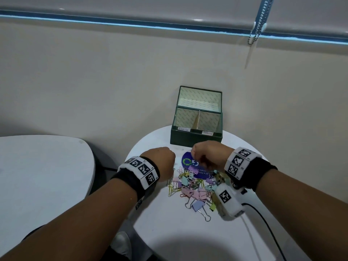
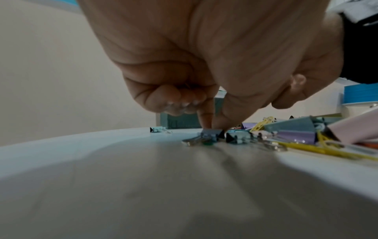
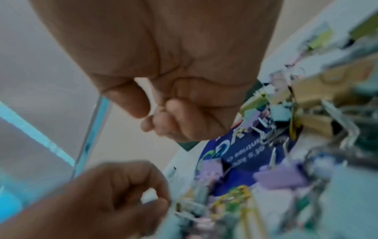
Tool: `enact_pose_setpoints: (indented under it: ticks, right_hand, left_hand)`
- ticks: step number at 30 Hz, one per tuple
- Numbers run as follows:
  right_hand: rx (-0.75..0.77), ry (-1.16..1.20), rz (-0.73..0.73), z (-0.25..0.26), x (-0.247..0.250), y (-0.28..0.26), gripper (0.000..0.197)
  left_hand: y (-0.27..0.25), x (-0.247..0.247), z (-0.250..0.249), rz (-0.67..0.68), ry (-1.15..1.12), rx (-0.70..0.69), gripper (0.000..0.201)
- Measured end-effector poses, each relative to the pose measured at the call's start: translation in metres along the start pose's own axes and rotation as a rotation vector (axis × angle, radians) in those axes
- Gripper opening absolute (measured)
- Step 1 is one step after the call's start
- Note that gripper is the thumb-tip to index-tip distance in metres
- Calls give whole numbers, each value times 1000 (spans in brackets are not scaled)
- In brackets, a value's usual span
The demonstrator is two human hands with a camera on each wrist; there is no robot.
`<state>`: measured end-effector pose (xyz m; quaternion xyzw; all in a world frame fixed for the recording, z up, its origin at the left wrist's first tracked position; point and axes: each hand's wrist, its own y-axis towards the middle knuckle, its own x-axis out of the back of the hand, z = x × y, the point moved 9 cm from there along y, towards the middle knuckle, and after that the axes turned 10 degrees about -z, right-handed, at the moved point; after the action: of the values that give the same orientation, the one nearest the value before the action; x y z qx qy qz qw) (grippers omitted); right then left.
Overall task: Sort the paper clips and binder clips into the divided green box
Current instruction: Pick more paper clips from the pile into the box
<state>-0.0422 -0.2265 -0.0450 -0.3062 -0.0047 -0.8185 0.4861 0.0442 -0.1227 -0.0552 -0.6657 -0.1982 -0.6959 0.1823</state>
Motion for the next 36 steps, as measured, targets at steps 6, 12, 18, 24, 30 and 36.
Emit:
enact_pose_setpoints:
  ticks: [6, 12, 18, 24, 30, 36]
  right_hand:
    - [384, -932, -7, 16, -19, -3, 27]
    - [368, -908, 10, 11, -18, -4, 26]
    - [344, -1007, -8, 7, -21, -4, 24]
    - [374, -969, 16, 11, -24, -8, 32]
    - [324, -968, 15, 8, -21, -4, 21]
    - [317, -973, 44, 7, -16, -1, 8]
  left_hand:
    - [0, 5, 6, -40, -41, 19, 23]
    - [-1, 3, -2, -13, -38, -29, 19]
    - [-1, 4, -7, -23, 30, -46, 14]
    - [-4, 12, -3, -63, 11, -16, 21]
    - [-4, 6, -9, -7, 7, -39, 18]
    - [-3, 4, -12, -6, 24, -37, 11]
